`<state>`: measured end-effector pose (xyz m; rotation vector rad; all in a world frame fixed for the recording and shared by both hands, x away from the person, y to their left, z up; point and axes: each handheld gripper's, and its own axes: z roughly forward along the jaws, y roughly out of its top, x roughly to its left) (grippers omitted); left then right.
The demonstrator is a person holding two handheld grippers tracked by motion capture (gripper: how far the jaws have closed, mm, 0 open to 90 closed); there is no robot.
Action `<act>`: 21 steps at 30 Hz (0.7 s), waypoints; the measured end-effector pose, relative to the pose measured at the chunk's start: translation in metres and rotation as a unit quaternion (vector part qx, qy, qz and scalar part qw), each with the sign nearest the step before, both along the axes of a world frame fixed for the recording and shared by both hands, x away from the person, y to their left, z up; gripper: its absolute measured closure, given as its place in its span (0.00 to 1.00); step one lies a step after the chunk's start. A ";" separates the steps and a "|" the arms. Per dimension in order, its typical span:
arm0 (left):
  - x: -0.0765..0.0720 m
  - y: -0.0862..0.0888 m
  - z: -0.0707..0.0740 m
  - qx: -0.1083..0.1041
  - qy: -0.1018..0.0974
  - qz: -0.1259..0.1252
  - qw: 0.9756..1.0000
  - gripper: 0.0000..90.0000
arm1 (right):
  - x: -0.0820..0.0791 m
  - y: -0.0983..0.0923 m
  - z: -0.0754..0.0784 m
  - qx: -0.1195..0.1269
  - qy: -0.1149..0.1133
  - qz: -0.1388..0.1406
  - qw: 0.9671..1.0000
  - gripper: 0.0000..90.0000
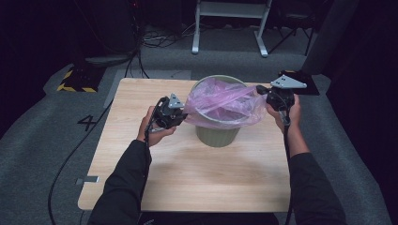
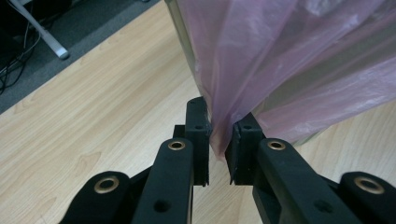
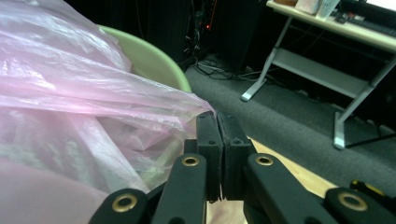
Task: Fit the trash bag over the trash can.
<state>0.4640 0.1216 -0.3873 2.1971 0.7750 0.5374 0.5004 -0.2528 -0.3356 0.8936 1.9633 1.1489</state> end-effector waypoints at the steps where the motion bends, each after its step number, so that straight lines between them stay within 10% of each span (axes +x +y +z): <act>1: 0.001 0.000 -0.002 0.003 0.004 0.001 1.000 0.89 | 0.003 0.001 -0.003 0.003 0.005 0.003 1.000 1.00; 7: -0.001 0.002 -0.008 0.005 -0.003 -0.001 1.000 0.85 | 0.010 0.007 -0.012 0.000 0.011 0.002 1.000 1.00; 12: -0.012 0.014 0.003 -0.035 -0.019 0.001 0.999 0.45 | 0.010 0.007 -0.010 0.013 0.007 0.004 1.000 1.00; 15: -0.024 0.024 0.016 -0.072 -0.038 -0.007 0.997 0.27 | 0.008 0.005 -0.008 0.015 0.002 0.004 1.000 1.00; 21: -0.042 0.034 0.046 -0.138 -0.070 -0.048 0.987 0.23 | 0.006 0.002 -0.005 0.016 -0.003 0.000 1.000 1.00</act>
